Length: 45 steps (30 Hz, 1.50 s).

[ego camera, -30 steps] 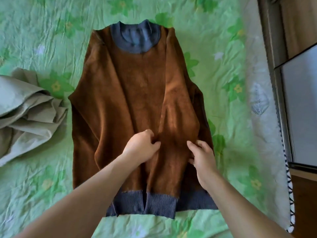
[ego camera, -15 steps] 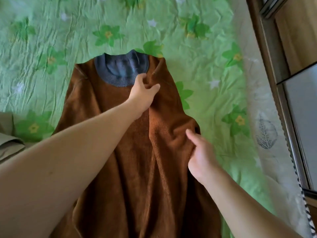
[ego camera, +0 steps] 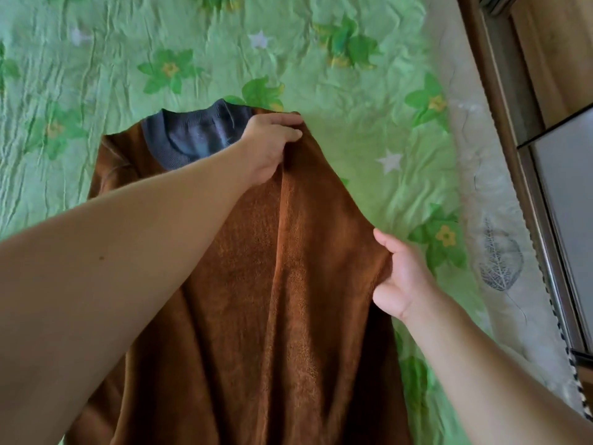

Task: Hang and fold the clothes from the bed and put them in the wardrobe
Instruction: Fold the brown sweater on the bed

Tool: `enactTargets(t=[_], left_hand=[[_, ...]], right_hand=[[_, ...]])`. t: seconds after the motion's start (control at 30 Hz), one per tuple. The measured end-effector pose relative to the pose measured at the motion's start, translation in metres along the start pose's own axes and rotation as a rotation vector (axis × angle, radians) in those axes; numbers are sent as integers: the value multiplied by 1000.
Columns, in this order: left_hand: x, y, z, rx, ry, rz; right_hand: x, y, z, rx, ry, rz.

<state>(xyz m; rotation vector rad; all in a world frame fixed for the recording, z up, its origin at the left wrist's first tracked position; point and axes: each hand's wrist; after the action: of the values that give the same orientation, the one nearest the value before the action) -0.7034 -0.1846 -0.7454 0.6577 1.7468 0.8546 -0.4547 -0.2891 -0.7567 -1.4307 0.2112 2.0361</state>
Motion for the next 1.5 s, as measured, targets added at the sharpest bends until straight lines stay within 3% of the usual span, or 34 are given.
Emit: enactTargets(t=[0.1, 0.17, 0.23, 0.3, 0.33, 0.4, 0.47, 0.5, 0.6, 0.7, 0.83, 0.93, 1.0, 1.1, 1.3, 1.37, 1.5], left_hand=[[2, -9, 5, 163, -68, 21], [-1, -16, 2, 242, -20, 90], [-15, -24, -3, 325, 67, 209], [-43, -44, -6, 489, 115, 331], [-63, -60, -10, 570, 114, 389], [-110, -98, -21, 708, 111, 468], [-160, -141, -36, 856, 127, 486], [-184, -161, -44, 973, 137, 474], [-234, -214, -60, 1414, 114, 378], [-249, -244, -65, 1552, 23, 293], [-246, -240, -64, 1527, 7, 289], [-270, -241, -64, 1489, 6, 322], [-295, -254, -68, 1484, -4, 347], [-331, -280, -81, 1502, 47, 314], [-375, -307, -109, 1487, 131, 261], [-382, -311, -114, 1247, 246, 217], [-368, -297, -127, 192, 522, -210]], right_hand=[[-1, -3, 5, -218, 99, -58], [-2, -5, 6, -501, 213, -166], [-6, -7, 0, -1040, 353, -369], [-13, -4, -9, -1584, 452, -722], [-18, 2, -11, -1716, 397, -961], [-29, 27, -8, -1824, 78, -1278], [-33, 63, -9, -1936, -236, -1291], [-32, 80, -11, -2040, -297, -1238], [-16, 101, -16, -2328, -229, -1024], [1, 107, -20, -2445, -139, -940], [-13, 116, -15, -2434, -104, -988], [-38, 129, -27, -2508, -351, -1120], [-50, 140, -29, -2579, -464, -1050], [-58, 146, -11, -2561, -354, -1110], [-66, 176, -13, -2411, -371, -1118], [-73, 192, -34, -2425, -316, -1067], [-101, 229, -84, -2351, -241, -1065]])
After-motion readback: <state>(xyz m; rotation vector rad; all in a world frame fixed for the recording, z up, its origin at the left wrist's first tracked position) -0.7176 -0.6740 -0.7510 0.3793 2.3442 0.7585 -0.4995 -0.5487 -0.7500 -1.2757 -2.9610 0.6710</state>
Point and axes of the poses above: each hand's wrist, its own x-axis towards the middle knuckle, its own z-axis out of the palm, y = z × x, and after that the axes turned 12 degrees about x, right-handed
